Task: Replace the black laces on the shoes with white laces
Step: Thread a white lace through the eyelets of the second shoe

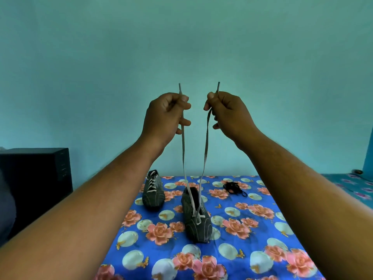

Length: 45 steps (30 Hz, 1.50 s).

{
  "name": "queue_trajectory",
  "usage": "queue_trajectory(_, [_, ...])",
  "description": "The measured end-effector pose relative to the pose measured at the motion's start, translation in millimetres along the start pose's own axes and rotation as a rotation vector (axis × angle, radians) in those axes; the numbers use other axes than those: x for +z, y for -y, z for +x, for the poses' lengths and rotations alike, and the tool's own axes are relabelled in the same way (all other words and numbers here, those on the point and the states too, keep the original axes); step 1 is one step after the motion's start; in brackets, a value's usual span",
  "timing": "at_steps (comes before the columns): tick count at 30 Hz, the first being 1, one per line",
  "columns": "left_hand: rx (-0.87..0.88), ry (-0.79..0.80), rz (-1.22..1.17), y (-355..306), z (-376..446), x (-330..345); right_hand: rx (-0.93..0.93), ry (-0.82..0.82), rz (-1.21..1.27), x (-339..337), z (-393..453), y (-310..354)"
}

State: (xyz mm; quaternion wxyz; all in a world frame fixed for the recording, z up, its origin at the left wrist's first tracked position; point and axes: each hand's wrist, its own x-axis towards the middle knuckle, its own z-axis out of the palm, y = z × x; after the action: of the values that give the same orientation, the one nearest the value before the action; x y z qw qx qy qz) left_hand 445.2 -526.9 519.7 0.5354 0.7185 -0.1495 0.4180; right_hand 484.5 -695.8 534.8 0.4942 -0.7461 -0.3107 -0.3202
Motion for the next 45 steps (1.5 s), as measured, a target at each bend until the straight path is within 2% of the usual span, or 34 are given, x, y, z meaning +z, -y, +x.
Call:
queue_trajectory(3, [-0.072,0.005,-0.017,47,-21,-1,0.11,0.035,0.04,9,-17,-40])
queue_trajectory(6, [-0.147,0.017,0.077,101,-49,2,0.249,0.12,0.174,25,-37,-82])
queue_trajectory(10, [-0.249,0.138,0.219,165,-92,11,0.375,0.193,0.257,57,-71,-138])
queue_trajectory(14, [-0.401,0.281,0.266,212,-131,25,0.394,0.203,0.05,80,-104,-189])
queue_trajectory(18, [-0.536,0.406,0.291,246,-160,38,0.431,0.405,-0.237,98,-140,-235])
queue_trajectory(22, [-0.592,0.468,0.237,271,-172,55,0.515,0.474,-0.273,111,-162,-269])
queue_trajectory(29, [-0.626,0.454,0.227,307,-162,68,0.484,0.459,-0.198,133,-165,-303])
queue_trajectory(40, [-0.616,0.469,0.255,376,-103,79,0.487,0.411,-0.175,174,-115,-364])
queue_trajectory(43, [-0.583,0.529,0.291,388,-83,76,0.383,0.457,-0.213,178,-101,-381])
queue_trajectory(45, [-0.569,0.573,0.317,393,-73,74,0.288,0.507,-0.134,179,-96,-389])
